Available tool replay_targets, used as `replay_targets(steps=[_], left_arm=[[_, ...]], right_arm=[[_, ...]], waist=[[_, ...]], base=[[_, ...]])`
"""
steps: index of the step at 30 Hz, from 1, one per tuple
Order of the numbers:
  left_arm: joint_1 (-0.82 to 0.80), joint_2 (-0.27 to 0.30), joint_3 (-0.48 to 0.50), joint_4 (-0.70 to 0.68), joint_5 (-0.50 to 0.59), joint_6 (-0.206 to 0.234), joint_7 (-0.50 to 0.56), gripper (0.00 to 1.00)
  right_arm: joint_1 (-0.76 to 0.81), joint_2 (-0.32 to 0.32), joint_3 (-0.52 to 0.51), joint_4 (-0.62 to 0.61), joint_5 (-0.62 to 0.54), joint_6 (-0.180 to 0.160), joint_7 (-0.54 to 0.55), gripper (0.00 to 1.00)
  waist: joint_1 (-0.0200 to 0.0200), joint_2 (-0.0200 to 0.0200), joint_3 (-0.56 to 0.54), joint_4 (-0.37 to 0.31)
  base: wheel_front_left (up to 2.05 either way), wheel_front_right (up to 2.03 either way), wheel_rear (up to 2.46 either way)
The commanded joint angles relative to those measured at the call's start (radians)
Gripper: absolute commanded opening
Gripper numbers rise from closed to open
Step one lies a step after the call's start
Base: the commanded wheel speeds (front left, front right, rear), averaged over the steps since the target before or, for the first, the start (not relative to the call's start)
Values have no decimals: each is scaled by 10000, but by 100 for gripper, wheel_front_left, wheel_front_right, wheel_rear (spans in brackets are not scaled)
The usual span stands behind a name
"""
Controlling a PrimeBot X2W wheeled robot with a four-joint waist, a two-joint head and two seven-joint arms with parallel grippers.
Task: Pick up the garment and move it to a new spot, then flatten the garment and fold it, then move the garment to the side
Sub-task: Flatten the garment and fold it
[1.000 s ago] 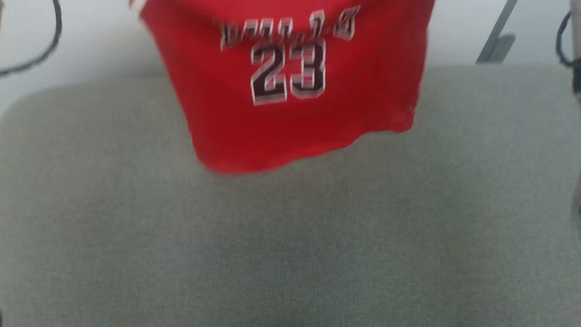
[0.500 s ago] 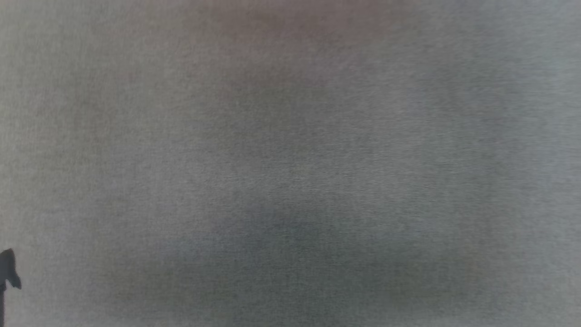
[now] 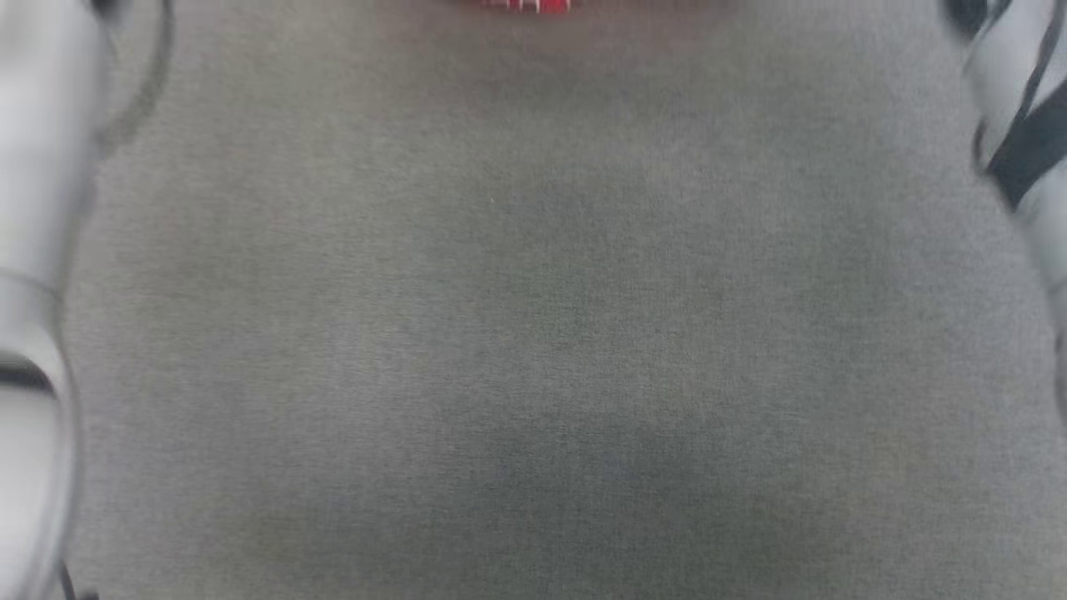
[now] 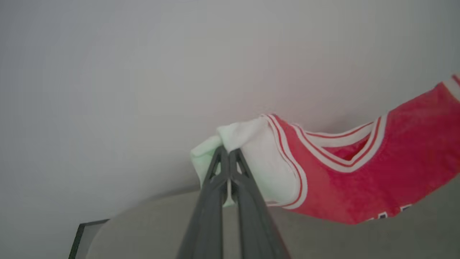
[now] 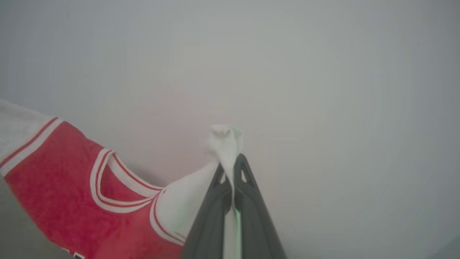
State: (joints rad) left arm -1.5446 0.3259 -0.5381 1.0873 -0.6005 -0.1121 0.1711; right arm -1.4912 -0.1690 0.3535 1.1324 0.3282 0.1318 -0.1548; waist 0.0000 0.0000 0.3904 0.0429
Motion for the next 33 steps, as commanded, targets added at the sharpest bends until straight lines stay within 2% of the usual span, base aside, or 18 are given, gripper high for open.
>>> replay_targets(steps=[1, 5, 9, 10, 11, 13, 16, 21, 24, 28, 33], left_arm=[[741, -34, -242, -4, -76, -112, 531, 0], [2212, 158, -645, -518, -506, -161, 1575, 0], [3921, 580, -861, -1767, -1015, -172, 2450, 0], [3921, 580, -861, -1767, -1015, -172, 2450, 0], [4395, 726, -814, -2166, -1245, -173, 2647, 0], [5388, 1035, -769, -3133, -1432, 5, 2999, 0], [6921, 1722, -656, -5010, -1813, 628, 3610, 0], [9527, 3157, -229, -8920, -2268, 2246, 4479, 0], [10972, 3957, 34, -11030, -2478, 3246, 4863, 0], [12628, 4682, 357, -13024, -2695, 4419, 5107, 0], [14331, 5415, 760, -14474, -2907, 5602, 5199, 0]], right_arm=[[690, -214, 607, -378, 544, -20, 501, 0], [2185, -680, 1516, -1641, 2212, -20, 1628, 0], [3789, -1700, 2206, -3342, 3746, -20, 2747, 0], [3789, -1700, 2206, -3342, 3746, -20, 2747, 0], [4188, -1994, 2426, -3839, 3982, -20, 2984, 0], [5022, -2569, 2505, -4664, 4593, -20, 3346, 0], [6289, -3324, 2551, -5859, 5222, -14, 3976, 0], [8224, -4483, 2323, -7616, 5759, -14, 4869, 0], [9296, -4954, 1962, -8543, 6045, -12, 5360, 0], [10718, -5449, 1481, -9673, 6267, -12, 6051, 0], [12483, -5979, 840, -11006, 6640, -12, 7192, 0]], waist=[[0, 0, -424, 136], [0, 0, -894, 159], [0, 0, -1304, 194], [0, 0, -1304, 194], [0, 0, -1375, 200], [0, 0, -1501, 247], [0, 0, -1616, 263], [0, 0, -1625, 250], [0, 0, -1592, 232], [0, 0, -1515, 175], [0, 0, -1417, 117]], base=[[0, 0, 0], [0, 0, 0], [0, 0, 0], [0, 0, 0], [0, 0, 0], [0, 0, 0], [0, 0, 0], [0, 0, 0], [0, 0, 0], [0, 0, 0], [0, 0, 0]])
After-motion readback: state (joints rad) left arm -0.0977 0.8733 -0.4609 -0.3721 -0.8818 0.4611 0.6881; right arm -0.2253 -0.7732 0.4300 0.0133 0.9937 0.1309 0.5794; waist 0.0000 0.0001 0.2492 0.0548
